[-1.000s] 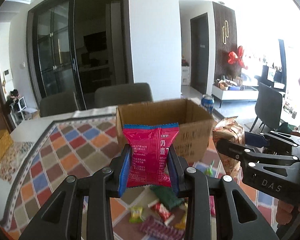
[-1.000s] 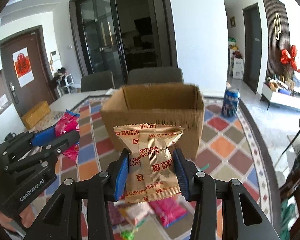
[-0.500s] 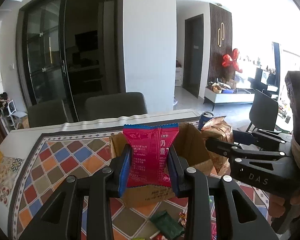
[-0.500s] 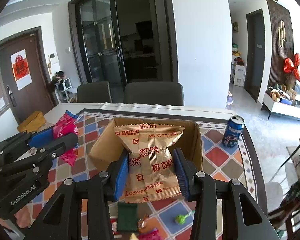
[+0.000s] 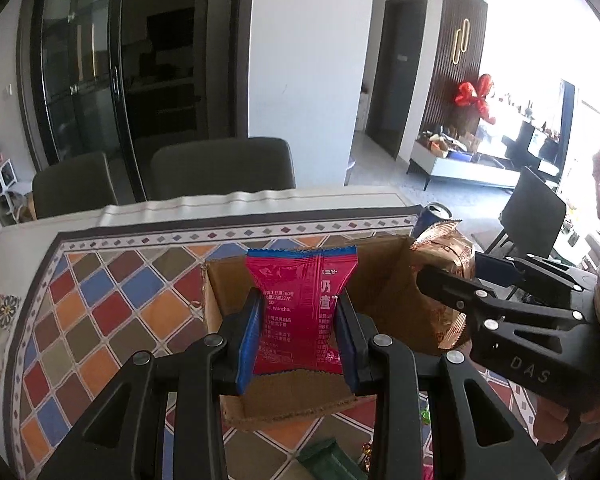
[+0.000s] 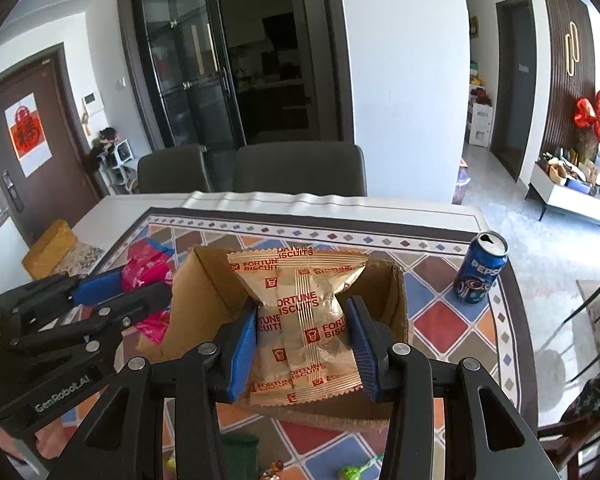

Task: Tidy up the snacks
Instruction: 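Open both grippers to drop the bags into the box, then move both tools back to the snacks and grasp DENMAS bag with left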

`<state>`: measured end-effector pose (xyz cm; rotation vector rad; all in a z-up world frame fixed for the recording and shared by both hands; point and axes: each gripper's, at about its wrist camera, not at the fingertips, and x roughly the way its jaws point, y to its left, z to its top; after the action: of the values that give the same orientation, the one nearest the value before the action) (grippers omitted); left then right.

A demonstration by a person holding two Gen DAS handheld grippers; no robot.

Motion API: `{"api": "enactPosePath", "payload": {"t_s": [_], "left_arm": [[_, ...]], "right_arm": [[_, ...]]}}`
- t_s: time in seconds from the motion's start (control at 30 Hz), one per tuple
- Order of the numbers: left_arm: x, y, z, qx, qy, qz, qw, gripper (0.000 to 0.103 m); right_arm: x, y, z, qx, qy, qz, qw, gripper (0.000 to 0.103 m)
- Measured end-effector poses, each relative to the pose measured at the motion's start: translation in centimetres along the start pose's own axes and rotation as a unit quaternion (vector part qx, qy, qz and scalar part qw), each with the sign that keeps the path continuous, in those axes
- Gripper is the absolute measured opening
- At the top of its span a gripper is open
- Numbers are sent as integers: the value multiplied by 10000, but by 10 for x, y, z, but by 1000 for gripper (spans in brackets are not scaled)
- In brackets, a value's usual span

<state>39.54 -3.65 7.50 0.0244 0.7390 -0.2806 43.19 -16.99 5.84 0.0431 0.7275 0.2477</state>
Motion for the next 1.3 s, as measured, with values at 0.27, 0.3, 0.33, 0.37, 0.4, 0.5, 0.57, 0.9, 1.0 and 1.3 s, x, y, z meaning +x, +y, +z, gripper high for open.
{"api": "enactPosePath", "payload": {"t_s": [0.27,0.3,0.33,0.37,0.4,0.5,0.57,0.9,1.0,1.3], "left_arm": [[-7,5,-4,26,-121,370,9992,61],[-11,5,-6,42,-112,427,9990,61],[-14,5,-8,47,-101,440,9990,61],[-18,4,-11,57,-95,428,9990,62],[-21,4,-14,63,-92,436,9990,64],[-32,2,-21,81,-108,452,9989,65],[-41,0,-28,88,-126,382,9992,66],[-81,-8,-61,55,-255,220,9994,69],[-89,-11,-72,28,-256,177,9995,70],[-106,-31,-100,216,-239,77,9995,72]], "right_arm": [[14,-4,-1,24,106,-135,9999,63],[13,-3,-3,17,94,-134,9999,63],[11,-3,-6,6,92,-143,9999,63],[9,-2,-7,6,105,-154,9998,63],[6,-1,-9,4,86,-136,9999,63],[-5,4,-18,-68,38,-113,9999,63],[-12,7,-25,-97,44,-58,9999,63],[-43,21,-59,-98,130,125,9998,63],[-51,26,-70,-131,157,158,9997,63],[-76,29,-100,-226,166,177,9994,63]]}}
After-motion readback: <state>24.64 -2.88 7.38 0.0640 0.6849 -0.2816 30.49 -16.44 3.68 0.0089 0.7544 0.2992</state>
